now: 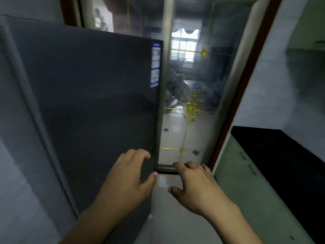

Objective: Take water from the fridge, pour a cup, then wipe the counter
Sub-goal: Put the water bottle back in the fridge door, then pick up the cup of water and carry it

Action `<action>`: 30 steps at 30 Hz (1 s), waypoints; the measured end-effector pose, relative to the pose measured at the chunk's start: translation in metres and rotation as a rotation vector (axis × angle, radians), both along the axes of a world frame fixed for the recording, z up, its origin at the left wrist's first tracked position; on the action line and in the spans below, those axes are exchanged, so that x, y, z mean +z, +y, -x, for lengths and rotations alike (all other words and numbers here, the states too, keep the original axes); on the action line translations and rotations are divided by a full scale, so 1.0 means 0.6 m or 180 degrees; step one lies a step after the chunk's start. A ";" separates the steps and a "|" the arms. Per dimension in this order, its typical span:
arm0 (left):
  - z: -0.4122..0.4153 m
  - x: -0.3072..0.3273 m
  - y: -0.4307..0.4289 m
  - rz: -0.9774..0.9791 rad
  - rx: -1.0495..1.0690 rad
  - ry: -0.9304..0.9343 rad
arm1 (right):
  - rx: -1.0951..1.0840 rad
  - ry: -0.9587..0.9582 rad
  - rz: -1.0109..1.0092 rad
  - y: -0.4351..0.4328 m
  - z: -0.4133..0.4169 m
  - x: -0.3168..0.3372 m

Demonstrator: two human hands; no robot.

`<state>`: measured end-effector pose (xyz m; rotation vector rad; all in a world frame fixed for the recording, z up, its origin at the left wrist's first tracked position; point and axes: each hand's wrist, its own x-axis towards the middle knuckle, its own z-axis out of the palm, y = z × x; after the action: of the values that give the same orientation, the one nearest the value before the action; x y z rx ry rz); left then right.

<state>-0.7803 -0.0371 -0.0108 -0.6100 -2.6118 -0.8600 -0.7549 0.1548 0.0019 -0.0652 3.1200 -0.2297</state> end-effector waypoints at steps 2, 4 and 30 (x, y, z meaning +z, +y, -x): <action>-0.017 -0.014 0.087 0.0694 -0.0118 -0.0311 | -0.0323 -0.0263 -0.0097 0.088 -0.050 -0.016; -0.040 -0.026 0.169 0.1227 -0.0222 -0.0504 | -0.0619 -0.0477 -0.0091 0.170 -0.098 -0.033; -0.378 -0.200 1.098 0.2621 -0.3582 -0.0128 | -0.4285 -0.1173 0.0634 0.830 -0.720 -0.186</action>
<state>-0.5534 0.6217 -0.1306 -2.3805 -2.4292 0.0970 -0.3231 0.6531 -0.1097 1.7845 2.2261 -0.4502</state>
